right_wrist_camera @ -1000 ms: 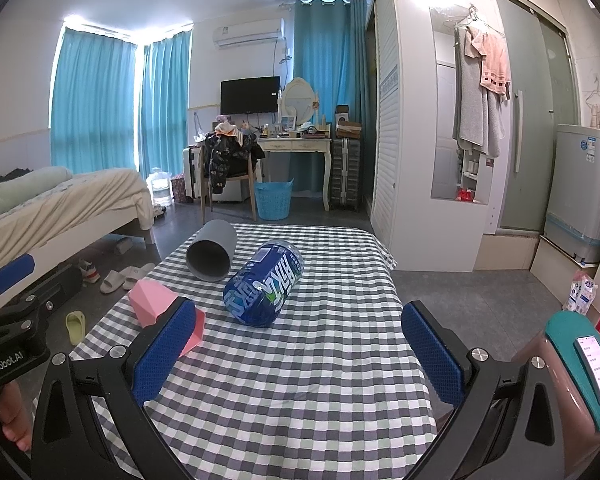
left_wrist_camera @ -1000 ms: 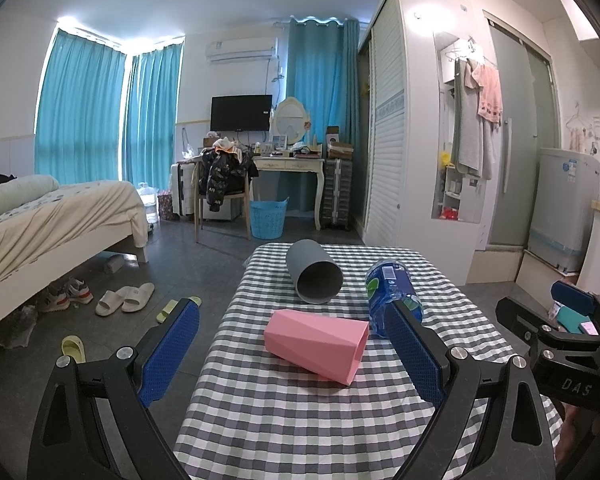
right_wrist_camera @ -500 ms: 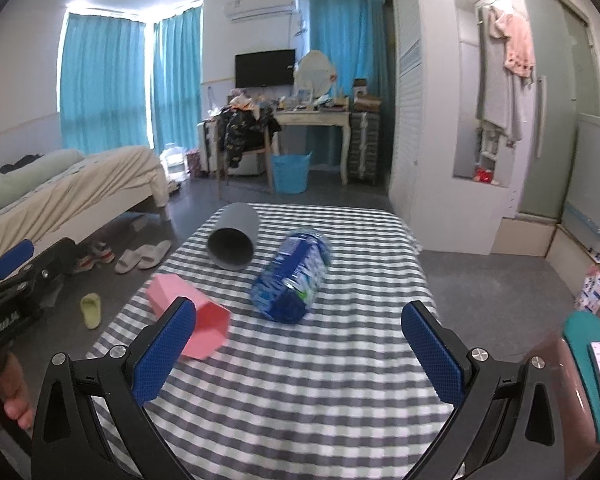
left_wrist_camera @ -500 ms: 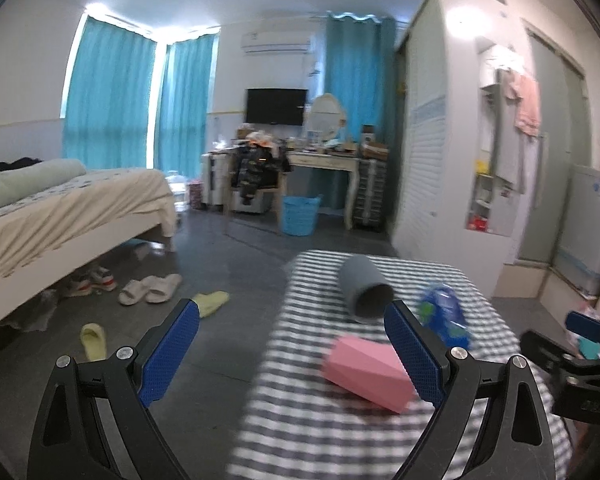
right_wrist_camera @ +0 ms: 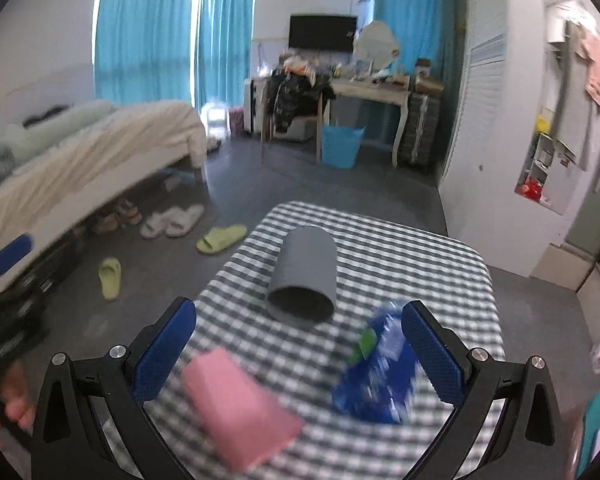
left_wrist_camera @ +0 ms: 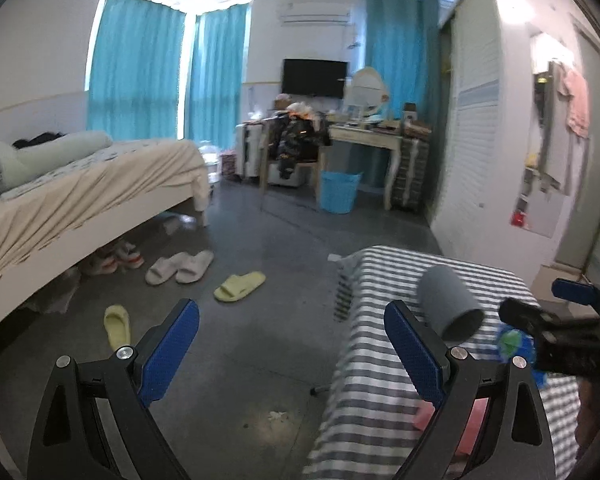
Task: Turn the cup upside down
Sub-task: 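Move the right tool to the grey cup and close its fingers around it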
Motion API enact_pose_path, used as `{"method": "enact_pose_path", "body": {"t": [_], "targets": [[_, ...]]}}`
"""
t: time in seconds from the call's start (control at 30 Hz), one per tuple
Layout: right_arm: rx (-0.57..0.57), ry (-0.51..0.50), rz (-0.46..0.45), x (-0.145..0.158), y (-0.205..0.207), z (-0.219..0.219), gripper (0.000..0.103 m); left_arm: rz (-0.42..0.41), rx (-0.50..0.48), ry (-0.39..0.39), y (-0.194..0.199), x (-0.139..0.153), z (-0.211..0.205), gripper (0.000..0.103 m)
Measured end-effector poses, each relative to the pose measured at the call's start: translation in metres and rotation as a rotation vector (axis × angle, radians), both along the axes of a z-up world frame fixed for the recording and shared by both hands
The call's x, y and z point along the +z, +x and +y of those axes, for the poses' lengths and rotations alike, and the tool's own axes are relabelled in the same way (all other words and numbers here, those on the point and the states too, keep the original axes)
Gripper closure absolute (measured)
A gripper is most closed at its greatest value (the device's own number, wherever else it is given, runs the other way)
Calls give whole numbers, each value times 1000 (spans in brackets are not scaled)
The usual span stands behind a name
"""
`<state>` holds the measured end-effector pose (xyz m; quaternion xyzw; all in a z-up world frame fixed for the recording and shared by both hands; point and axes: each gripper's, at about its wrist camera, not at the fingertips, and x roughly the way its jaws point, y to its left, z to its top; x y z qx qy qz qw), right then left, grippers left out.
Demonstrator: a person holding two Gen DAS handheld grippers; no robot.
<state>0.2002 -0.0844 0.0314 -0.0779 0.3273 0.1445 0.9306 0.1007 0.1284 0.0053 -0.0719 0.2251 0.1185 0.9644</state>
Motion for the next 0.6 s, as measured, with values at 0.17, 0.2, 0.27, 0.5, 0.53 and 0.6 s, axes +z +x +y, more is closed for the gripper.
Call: {"method": "enact_pose_path", "body": {"t": [0.17, 0.2, 0.27, 0.5, 0.53, 0.6], "targets": [[-9, -21, 142, -31, 66, 24, 0, 5, 19, -74, 23, -9, 11, 7], [-22, -42, 161, -39, 77, 28, 0, 8, 18, -78, 26, -11, 12, 7], [-28, -67, 204, -55, 93, 33, 3, 25, 17, -71, 34, -16, 9, 7], [-44, -122, 289, -72, 118, 32, 12, 55, -6, -62, 39, -18, -2, 7], [-47, -132, 302, -75, 119, 31, 12, 57, -8, -60, 39, -17, -4, 7], [-45, -139, 331, -82, 123, 31, 12, 60, -12, -58, 40, -18, -6, 7]]}}
